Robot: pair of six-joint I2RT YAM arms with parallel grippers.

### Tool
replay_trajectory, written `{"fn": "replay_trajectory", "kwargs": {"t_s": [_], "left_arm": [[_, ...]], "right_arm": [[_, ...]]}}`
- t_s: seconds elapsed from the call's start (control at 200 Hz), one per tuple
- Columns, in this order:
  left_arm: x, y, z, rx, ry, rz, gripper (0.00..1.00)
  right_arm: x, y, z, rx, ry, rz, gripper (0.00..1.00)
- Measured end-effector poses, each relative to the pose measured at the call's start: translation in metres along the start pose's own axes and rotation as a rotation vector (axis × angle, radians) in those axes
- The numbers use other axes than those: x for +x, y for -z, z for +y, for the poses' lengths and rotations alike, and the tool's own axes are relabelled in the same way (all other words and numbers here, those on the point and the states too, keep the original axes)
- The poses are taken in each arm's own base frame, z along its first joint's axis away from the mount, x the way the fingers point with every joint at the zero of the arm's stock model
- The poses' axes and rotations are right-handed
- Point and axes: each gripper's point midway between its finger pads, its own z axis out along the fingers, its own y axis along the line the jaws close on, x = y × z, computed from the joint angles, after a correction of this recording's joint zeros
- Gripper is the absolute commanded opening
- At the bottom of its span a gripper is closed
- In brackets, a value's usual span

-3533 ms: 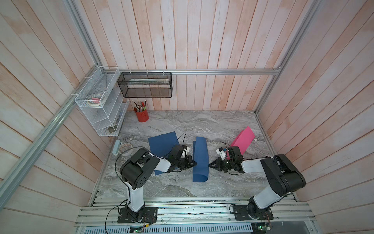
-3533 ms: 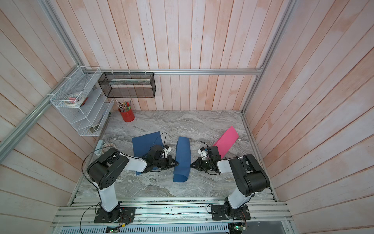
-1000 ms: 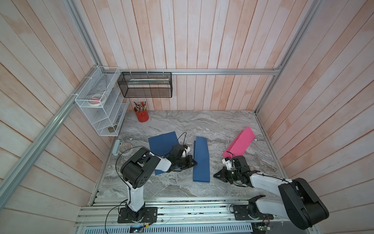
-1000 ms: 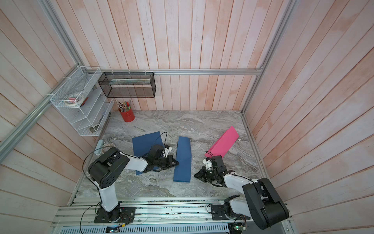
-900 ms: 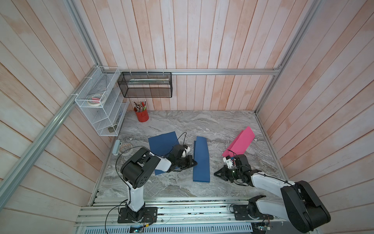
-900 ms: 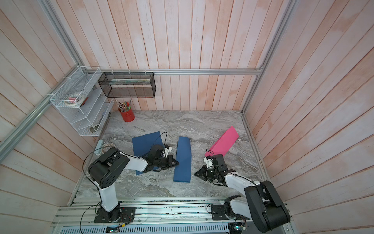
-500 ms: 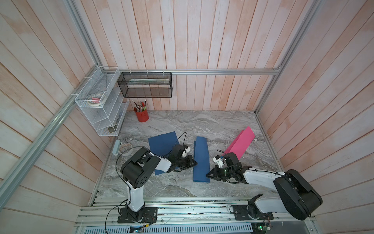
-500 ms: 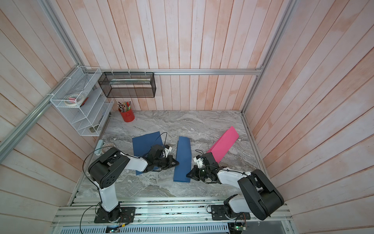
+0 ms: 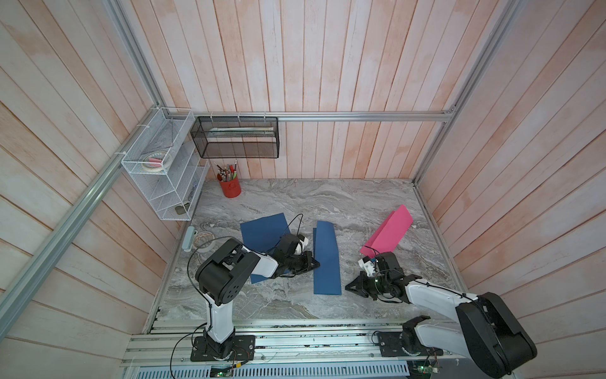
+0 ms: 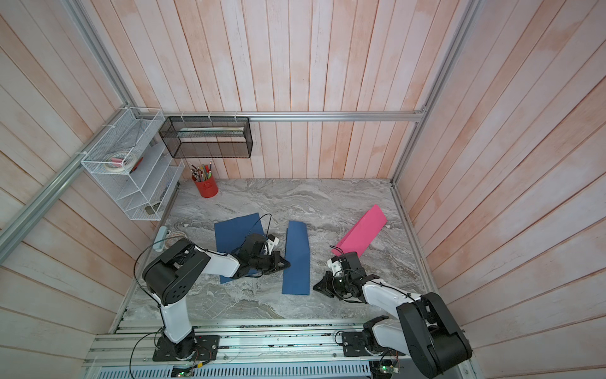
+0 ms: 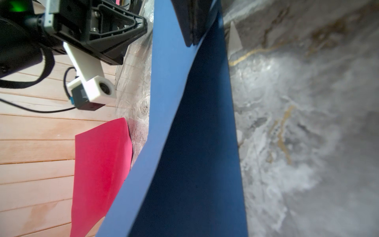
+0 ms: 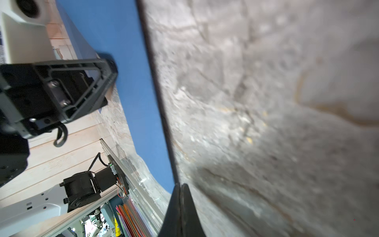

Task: Fold the rectangular paper in half along the long edge
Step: Fold the paper at the center of the board.

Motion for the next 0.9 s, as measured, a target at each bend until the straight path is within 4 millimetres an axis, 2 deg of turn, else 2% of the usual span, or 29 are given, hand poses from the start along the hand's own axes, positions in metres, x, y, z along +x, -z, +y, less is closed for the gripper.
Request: {"fn": "replay_trajectory", "kwargs": {"t_s": [0.095,0.21,0.35,0.48,0.605,0.9], "left_arm": [[0.000,0.000,0.000,0.000,0.000,0.001,0.00],[0.000,0.000,0.000,0.001,0.000,0.002,0.00],[0.000,0.000,0.000,0.002,0.000,0.003,0.00],[0.000,-0.003,-0.002,0.010,-0.002,0.010,0.00],[0.000,-0.003,-0.003,0.010,-0.004,0.011,0.00],[0.000,-0.004,-0.003,0.006,-0.002,0.013,0.00]], "right_arm": [[-0.031,-0.001,0.026,-0.021,0.059,-0.031,0.00],[-0.082,-0.002,0.054,-0.059,0.120,-0.103,0.00],[-0.134,-0.004,0.065,-0.097,0.135,-0.167,0.00],[-0.169,-0.019,0.078,-0.134,0.170,-0.164,0.00],[-0.182,-0.032,0.079,-0.151,0.186,-0.150,0.00],[-0.180,-0.055,0.057,-0.150,0.162,-0.103,0.00]]}}
